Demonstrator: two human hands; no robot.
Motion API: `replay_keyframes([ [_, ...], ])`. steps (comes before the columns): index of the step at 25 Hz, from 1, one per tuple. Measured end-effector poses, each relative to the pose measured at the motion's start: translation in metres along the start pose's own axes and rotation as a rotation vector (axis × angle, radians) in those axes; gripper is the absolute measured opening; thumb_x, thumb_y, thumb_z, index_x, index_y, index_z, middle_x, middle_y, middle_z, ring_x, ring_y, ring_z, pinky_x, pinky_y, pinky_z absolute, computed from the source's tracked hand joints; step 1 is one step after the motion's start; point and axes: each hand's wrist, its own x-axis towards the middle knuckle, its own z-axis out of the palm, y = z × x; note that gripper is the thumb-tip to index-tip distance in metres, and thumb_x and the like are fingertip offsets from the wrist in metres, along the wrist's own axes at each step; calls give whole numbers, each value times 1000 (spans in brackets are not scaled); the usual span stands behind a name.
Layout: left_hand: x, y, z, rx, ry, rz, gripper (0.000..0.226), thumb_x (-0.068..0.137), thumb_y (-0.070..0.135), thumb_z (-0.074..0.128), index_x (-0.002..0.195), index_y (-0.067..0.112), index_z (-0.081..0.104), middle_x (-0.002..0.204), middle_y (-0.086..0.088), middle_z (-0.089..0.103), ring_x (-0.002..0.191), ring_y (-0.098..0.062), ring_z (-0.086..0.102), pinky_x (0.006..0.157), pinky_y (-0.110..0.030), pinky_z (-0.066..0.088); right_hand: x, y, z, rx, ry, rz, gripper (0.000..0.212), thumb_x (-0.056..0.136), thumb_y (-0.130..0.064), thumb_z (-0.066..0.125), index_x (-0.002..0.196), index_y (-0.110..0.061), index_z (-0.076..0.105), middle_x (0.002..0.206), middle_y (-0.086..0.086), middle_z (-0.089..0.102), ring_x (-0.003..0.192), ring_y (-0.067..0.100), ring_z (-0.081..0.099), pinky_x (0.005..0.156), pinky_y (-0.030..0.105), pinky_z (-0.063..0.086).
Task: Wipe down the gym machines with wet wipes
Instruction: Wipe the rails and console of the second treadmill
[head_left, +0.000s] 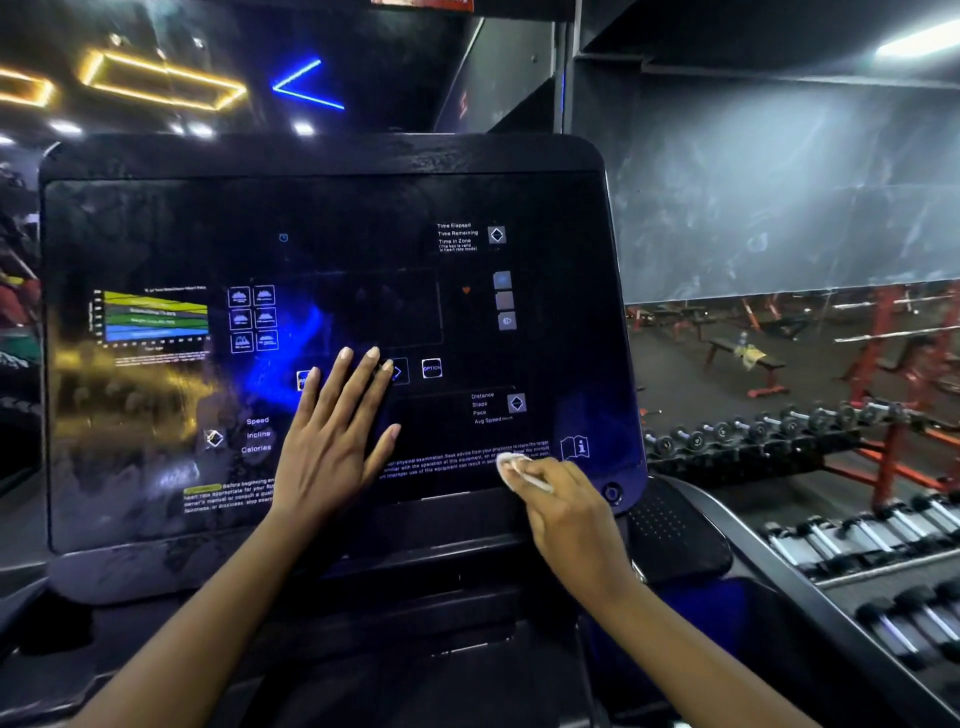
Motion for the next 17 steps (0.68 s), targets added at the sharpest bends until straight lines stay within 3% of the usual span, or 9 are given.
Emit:
replay_keyframes([
  [2,-1,-1,1,3,6,5,59,95,40,38,145,8,36,153,-8,31,143,-27,24,116,-48,19,3,-23,10,5,-22,-64,49,69,6,71,114,-13,67,100,-1,65,84,15,58,60,26,56],
  [5,-1,-1,0,0,11,9,59,95,40,38,145,8,37,153,-8,31,143,-27,24,116,-48,19,8,-58,23,57,-111,-154,41,80,-6,45,114,-16,66,104,-3,64,87,12,49,55,23,53],
  [7,0,0,-1,-6,6,4,59,95,40,37,144,8,37,153,-8,32,143,-27,25,116,-47,19,12,-62,19,156,-158,-166,42,81,-6,42,113,-18,67,106,-6,66,89,10,53,60,23,54],
  [9,1,1,-2,-7,2,1,59,96,40,36,144,8,37,153,-8,32,143,-27,24,117,-47,18,10,-42,0,252,-75,-39,40,79,1,50,109,-18,69,106,-5,68,93,9,58,80,21,51],
  [11,1,1,-2,-15,-7,-4,59,96,41,35,145,8,36,153,-8,31,143,-27,23,117,-46,17,0,-5,-24,185,70,205,44,72,10,57,106,-15,71,103,-2,69,92,7,60,90,11,43],
  [14,1,1,-2,-13,-10,-1,59,97,41,33,146,8,35,154,-8,30,143,-27,22,117,-46,16,-22,31,-47,43,112,445,45,71,17,64,105,-11,71,96,1,70,84,12,65,85,10,42],
  [17,-1,1,-3,-21,-10,-8,59,97,41,32,146,8,34,154,-8,30,143,-27,22,118,-46,15,-34,18,-35,-11,41,453,40,68,15,71,101,-8,72,79,1,65,64,9,57,72,8,38],
])
